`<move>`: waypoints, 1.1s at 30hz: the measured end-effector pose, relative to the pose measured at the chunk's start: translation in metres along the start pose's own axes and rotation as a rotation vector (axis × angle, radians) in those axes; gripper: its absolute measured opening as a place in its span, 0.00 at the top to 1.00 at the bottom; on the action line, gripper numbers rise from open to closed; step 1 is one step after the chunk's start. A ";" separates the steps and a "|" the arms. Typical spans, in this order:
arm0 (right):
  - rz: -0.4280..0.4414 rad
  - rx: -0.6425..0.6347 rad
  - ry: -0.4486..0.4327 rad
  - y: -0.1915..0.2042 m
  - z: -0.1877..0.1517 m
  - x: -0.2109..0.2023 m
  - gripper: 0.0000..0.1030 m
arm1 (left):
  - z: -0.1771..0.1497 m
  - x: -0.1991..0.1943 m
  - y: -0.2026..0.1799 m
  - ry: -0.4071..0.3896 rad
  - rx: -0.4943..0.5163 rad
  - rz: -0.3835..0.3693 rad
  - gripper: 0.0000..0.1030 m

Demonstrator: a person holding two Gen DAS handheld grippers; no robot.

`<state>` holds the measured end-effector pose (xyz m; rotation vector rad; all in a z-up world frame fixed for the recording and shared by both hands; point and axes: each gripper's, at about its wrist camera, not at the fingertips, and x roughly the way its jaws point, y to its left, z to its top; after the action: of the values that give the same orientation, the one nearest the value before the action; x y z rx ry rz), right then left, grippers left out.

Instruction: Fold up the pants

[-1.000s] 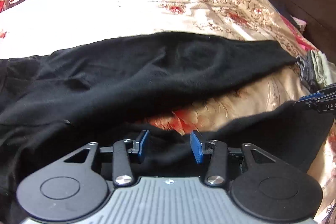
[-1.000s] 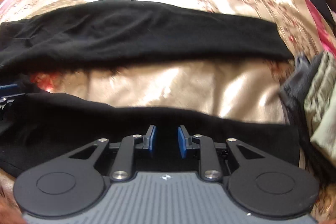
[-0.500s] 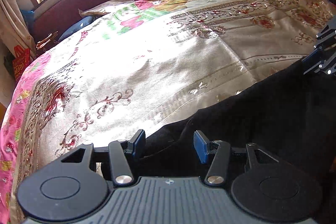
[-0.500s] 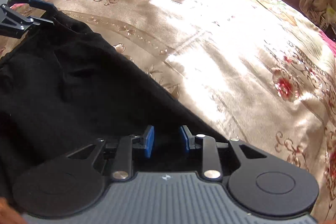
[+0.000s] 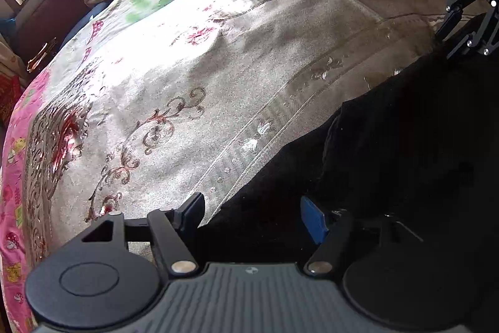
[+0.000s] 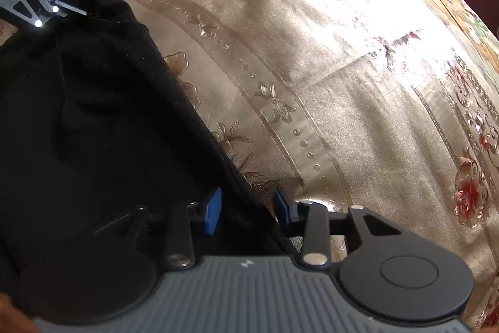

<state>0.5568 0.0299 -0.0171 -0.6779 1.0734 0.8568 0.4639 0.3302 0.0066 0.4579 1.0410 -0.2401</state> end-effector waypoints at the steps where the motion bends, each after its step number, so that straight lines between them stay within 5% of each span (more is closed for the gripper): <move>1: 0.006 -0.007 -0.001 0.000 0.000 -0.001 0.63 | 0.001 0.002 0.005 0.012 -0.029 -0.024 0.21; 9: 0.018 0.000 0.025 0.004 0.001 0.006 0.68 | -0.002 0.009 -0.007 0.060 0.024 -0.028 0.26; 11: 0.013 -0.009 0.032 0.010 0.003 0.003 0.89 | -0.002 0.007 -0.006 0.045 0.006 -0.003 0.46; 13: 0.000 -0.026 0.036 0.015 0.002 0.000 0.93 | -0.004 0.005 -0.006 0.042 0.005 0.045 0.65; 27: -0.023 -0.021 -0.076 0.066 -0.017 -0.107 0.94 | -0.042 -0.078 -0.014 -0.098 -0.072 0.098 0.74; 33: 0.063 0.005 -0.097 0.120 -0.051 -0.177 0.99 | -0.091 -0.147 -0.037 -0.134 -0.130 0.108 0.75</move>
<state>0.3896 0.0034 0.1232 -0.5950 1.0131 0.9317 0.3062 0.3369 0.0870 0.3743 0.8924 -0.1051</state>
